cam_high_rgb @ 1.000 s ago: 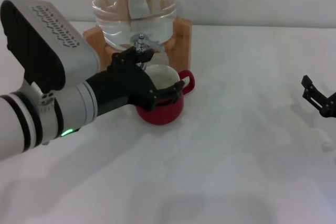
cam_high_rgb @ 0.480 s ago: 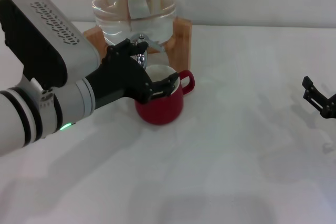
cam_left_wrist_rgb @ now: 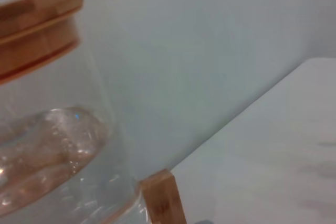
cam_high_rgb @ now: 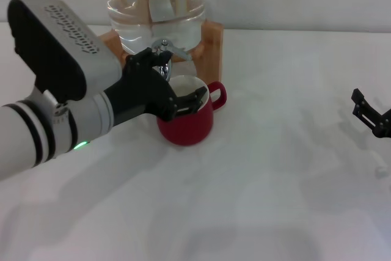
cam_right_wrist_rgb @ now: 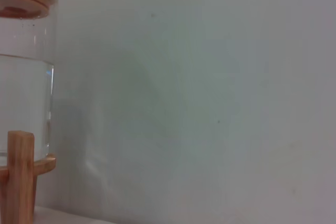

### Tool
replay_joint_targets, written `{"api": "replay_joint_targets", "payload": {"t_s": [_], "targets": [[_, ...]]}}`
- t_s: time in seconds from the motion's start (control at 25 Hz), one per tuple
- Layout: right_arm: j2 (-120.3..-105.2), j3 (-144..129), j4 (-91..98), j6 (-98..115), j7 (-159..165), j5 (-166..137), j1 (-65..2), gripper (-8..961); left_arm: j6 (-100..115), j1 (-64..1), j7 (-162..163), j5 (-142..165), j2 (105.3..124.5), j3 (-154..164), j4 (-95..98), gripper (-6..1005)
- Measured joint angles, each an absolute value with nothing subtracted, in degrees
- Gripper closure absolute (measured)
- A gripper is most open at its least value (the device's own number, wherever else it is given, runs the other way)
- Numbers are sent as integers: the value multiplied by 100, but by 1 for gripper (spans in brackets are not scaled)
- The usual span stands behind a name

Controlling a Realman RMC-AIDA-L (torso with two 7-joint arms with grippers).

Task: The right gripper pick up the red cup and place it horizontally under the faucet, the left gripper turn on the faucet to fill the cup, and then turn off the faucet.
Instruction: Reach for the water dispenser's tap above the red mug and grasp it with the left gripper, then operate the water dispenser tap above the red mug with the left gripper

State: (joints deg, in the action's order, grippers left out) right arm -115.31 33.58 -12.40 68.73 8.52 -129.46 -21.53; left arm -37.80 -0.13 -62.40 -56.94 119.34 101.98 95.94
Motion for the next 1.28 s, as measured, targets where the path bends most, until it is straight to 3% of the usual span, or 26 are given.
{"api": "replay_joint_targets", "payload": {"t_s": [1.28], "targets": [[-11531, 3358, -1248, 6990, 852, -12946, -2041, 91, -3807, -448, -6419, -5737, 11929, 10317, 9311, 121]]}}
